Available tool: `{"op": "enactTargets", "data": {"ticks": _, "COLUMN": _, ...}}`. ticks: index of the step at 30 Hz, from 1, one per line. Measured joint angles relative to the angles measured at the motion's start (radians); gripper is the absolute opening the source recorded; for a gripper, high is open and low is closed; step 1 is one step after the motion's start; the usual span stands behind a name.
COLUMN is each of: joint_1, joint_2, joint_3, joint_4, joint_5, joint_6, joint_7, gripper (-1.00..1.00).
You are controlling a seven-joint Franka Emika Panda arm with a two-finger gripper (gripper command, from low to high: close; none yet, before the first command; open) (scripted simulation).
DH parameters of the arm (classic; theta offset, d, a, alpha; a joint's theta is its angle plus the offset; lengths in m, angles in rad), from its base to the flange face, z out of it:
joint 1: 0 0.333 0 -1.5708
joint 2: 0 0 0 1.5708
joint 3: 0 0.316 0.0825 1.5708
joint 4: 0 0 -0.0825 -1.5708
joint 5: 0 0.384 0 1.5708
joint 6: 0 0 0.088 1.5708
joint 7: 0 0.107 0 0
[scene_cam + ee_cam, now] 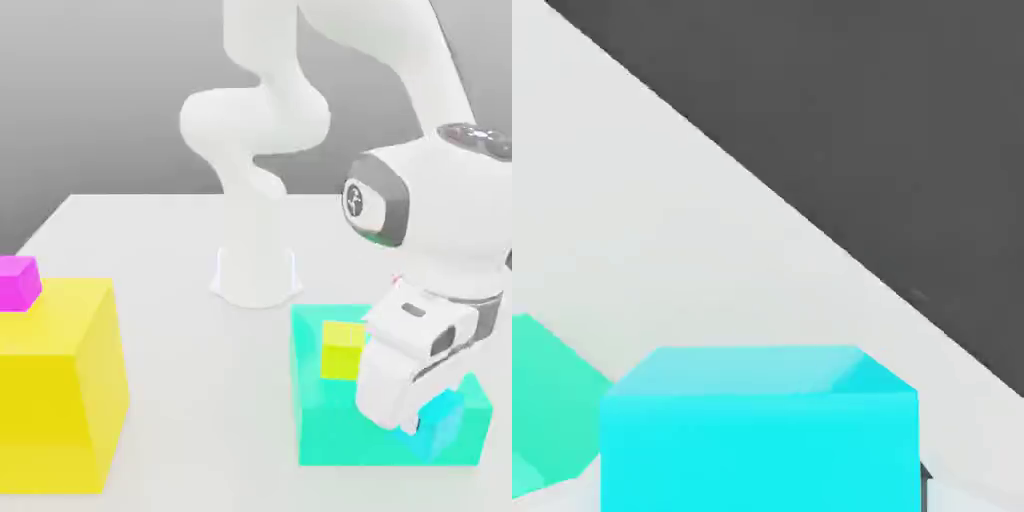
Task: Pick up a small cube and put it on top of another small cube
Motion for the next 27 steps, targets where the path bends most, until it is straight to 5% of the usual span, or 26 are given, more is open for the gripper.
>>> {"op": "enactTargets", "data": {"ticks": 18, "joint_1": 0.426, "joint_2": -0.659, "joint_3": -0.019, "joint_4": -0.361, "joint_5": 0.222, "joint_6": -0.299, "joint_7": -0.892, "gripper": -1.00}}
{"op": "enactTargets", "data": {"ticks": 24, "joint_1": 0.430, "joint_2": -0.550, "joint_3": -0.011, "joint_4": -0.462, "joint_5": 0.264, "joint_6": -0.120, "joint_7": -0.913, "gripper": -1.00}}
{"op": "enactTargets", "data": {"ticks": 25, "joint_1": 0.429, "joint_2": -0.529, "joint_3": -0.009, "joint_4": -0.471, "joint_5": 0.265, "joint_6": -0.090, "joint_7": -0.913, "gripper": 1.00}}
{"op": "enactTargets", "data": {"ticks": 27, "joint_1": 0.429, "joint_2": -0.529, "joint_3": -0.009, "joint_4": -0.471, "joint_5": 0.265, "joint_6": -0.090, "joint_7": -0.913, "gripper": 1.00}}
